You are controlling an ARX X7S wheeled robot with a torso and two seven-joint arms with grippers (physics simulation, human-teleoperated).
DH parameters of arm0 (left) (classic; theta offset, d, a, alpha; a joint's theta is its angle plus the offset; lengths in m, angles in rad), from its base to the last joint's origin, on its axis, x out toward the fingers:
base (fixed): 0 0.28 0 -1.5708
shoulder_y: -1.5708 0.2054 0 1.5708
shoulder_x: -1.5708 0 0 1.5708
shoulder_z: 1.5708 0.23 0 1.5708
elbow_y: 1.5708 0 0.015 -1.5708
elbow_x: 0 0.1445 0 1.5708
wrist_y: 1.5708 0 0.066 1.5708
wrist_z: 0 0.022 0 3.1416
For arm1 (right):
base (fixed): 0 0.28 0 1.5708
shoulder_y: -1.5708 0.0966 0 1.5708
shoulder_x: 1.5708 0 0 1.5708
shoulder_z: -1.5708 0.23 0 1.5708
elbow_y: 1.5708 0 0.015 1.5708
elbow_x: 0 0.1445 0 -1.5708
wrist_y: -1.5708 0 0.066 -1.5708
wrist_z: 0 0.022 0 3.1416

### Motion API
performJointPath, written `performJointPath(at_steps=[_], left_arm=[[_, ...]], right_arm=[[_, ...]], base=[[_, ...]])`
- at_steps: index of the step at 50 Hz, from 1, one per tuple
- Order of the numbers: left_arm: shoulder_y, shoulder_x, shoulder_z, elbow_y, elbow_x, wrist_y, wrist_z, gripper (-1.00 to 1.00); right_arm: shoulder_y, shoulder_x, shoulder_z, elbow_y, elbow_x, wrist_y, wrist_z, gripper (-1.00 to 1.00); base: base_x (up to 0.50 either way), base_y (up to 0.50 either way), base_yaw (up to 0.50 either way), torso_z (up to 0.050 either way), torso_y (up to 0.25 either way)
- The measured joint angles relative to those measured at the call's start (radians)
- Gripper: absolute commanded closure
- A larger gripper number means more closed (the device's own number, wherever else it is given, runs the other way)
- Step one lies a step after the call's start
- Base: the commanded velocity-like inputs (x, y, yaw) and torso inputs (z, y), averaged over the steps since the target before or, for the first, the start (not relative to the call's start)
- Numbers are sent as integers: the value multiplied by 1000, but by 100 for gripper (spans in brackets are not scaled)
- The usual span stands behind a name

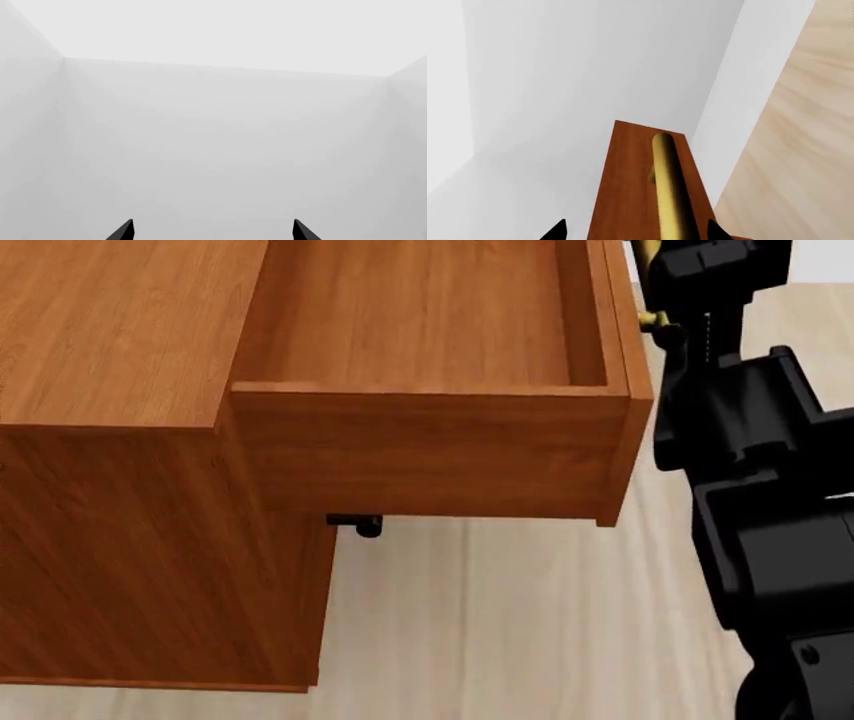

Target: Close the bottom drawer of the cabinet and open the top drawer.

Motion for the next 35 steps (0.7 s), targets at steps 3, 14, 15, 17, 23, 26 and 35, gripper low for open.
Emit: performJointPath(at_steps=[3, 14, 15, 17, 23, 26, 35], left_arm=[[-1, -1, 0, 1, -3, 0, -2, -100], [-5, -2, 4, 3, -8, 1, -8, -100], [-6, -2, 4, 3, -9, 1, -8, -100], [-7, -2, 5, 3, -9, 1, -9, -100], [-11, -3, 7, 1, -12, 1, -11, -100], [-12, -3, 8, 0, -12, 2, -11, -100], [-12, -6, 8, -2, -13, 6, -12, -100]], right_arm=[[-3, 2, -1, -5, -4, 0, 0, -100], [-11, 10, -1, -11, -4, 0, -8, -100], [-11, 11, -1, -12, -3, 0, -9, -100], [-13, 11, 0, -13, -2, 0, -12, -100], [-19, 12, 2, -14, 0, -2, -23, -100], [-22, 12, 2, -12, 0, -2, -32, -100], [-24, 11, 3, -1, -2, -5, -60, -100]], base=[[0, 0, 0, 0, 3], [-2, 0, -2, 1, 4], [0, 0, 0, 0, 10], [0, 0, -3, 0, 0], [-2, 0, -1, 2, 3], [0, 0, 0, 0, 3], [0, 0, 0, 0, 0]])
